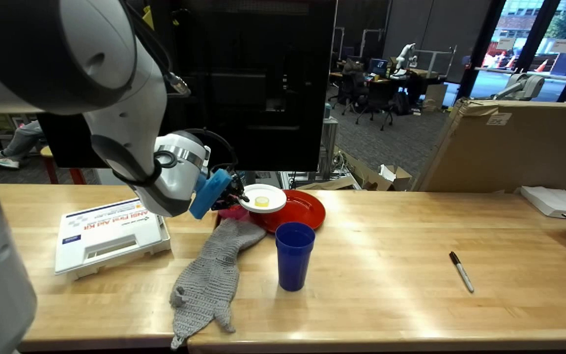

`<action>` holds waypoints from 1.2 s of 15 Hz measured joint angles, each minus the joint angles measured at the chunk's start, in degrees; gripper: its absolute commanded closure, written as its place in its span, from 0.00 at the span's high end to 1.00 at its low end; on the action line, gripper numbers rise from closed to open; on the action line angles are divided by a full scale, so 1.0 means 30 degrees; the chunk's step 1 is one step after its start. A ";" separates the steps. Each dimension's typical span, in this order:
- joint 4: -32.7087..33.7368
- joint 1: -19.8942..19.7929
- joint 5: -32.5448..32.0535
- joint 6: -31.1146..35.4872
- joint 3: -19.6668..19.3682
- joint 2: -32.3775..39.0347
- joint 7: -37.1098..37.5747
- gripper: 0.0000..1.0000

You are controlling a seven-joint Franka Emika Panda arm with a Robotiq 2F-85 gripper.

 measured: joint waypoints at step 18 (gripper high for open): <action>0.1181 -0.1079 0.0078 0.1456 -0.0790 0.0786 -0.0216 0.15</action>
